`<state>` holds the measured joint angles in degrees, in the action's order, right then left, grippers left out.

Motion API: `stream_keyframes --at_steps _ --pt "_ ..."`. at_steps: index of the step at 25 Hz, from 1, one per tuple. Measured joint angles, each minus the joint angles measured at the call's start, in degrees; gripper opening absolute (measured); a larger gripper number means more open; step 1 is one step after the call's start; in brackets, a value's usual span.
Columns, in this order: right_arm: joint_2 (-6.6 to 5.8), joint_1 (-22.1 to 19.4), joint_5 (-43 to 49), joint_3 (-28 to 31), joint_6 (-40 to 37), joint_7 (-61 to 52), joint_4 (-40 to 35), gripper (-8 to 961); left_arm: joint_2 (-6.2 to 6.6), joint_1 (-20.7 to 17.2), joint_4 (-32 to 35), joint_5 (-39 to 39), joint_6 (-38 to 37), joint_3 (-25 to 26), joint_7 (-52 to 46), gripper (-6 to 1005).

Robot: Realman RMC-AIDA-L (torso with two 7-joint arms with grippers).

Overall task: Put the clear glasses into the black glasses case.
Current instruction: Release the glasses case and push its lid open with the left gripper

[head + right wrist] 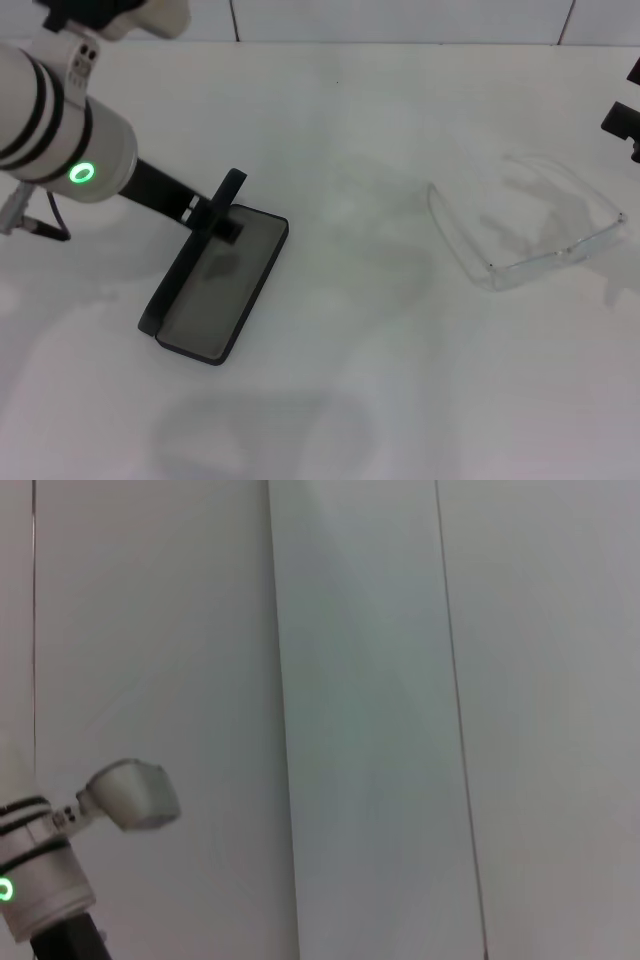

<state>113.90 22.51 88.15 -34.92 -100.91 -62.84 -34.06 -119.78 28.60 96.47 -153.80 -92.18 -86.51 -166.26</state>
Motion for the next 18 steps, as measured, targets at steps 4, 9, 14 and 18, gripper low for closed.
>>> stream_keyframes --at_steps 4,9,14,18 --pt "0.04 -0.1 -0.1 0.0 0.0 0.1 0.1 679 0.07 0.1 -2.1 -0.1 0.6 0.1 0.3 701" --pt "0.08 -0.2 -1.1 0.0 -0.4 0.1 0.1 679 0.08 1.0 -5.6 -0.4 1.4 -0.2 1.1 702" --pt "0.1 -0.2 -1.2 0.0 -0.2 0.1 0.1 679 0.15 2.4 -9.9 -0.4 2.2 0.1 2.4 700" --pt "0.1 -0.2 -1.3 0.0 -0.1 0.1 0.1 678 0.15 2.6 -10.8 -0.8 3.4 0.0 2.6 695"
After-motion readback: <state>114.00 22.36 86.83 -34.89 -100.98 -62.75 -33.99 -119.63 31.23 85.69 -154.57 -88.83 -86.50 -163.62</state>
